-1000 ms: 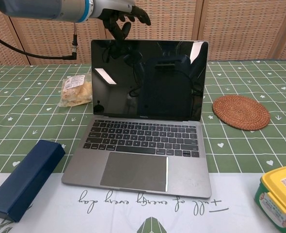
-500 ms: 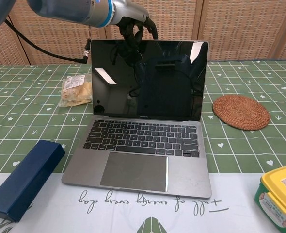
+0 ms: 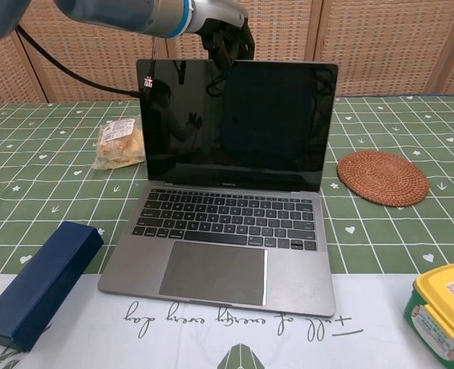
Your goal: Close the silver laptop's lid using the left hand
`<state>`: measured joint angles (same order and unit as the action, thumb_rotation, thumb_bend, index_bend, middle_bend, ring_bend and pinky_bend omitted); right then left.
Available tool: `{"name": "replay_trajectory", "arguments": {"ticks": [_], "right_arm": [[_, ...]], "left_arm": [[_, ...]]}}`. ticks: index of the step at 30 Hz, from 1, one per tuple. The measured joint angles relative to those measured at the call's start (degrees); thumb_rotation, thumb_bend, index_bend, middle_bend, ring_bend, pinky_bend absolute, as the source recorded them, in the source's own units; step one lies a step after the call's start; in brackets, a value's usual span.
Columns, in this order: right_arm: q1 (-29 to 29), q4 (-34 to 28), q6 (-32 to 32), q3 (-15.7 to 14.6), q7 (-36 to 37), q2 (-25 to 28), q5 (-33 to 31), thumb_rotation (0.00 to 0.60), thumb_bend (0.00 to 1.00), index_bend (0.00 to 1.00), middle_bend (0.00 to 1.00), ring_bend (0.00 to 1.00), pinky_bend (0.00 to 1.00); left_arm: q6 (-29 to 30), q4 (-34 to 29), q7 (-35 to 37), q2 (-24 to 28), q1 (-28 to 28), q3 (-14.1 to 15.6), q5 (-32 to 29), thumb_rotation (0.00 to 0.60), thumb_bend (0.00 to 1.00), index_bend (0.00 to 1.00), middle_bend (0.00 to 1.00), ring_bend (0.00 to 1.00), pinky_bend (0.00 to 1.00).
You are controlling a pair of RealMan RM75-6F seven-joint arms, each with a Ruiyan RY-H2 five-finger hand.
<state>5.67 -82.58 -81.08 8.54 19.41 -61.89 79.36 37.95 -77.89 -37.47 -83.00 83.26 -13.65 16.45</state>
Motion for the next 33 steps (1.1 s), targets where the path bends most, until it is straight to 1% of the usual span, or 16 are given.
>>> {"name": "replay_trajectory", "arguments": {"ticks": [9,17,25,33], "right_arm": [[-0.1,-0.4,-0.5,-0.2,-0.5,0.0,0.7,0.600,0.10,0.00,0.00,0.00,0.00],[-0.2,-0.9,-1.0,-0.3,-0.6,0.1,1.2,0.600,0.10,0.00,0.00,0.00,0.00],[-0.4,-1.3,-1.5,-0.5,-0.9,0.2,1.9,0.600,0.10,0.00,0.00,0.00,0.00],[-0.4,-1.8,-1.9,-0.9,-2.2,0.0,2.7,0.600,0.10,0.00,0.00,0.00,0.00]], "left_arm": [[0.8,-6.9,2.6,4.1,-1.2,0.1,3.5,0.600,1.00,0.48,0.35,0.30,0.31],[1.4,-16.1,4.7,8.2,-2.7,1.1,5.9,0.600,1.00,0.48,0.35,0.30,0.32],[2.2,-24.4,6.7,11.2,-5.1,3.9,9.8,0.600,1.00,0.48,0.35,0.30,0.32],[1.8,-29.6,9.1,12.7,-7.7,6.7,14.8,0.600,1.00,0.47,0.35,0.30,0.32]]}}
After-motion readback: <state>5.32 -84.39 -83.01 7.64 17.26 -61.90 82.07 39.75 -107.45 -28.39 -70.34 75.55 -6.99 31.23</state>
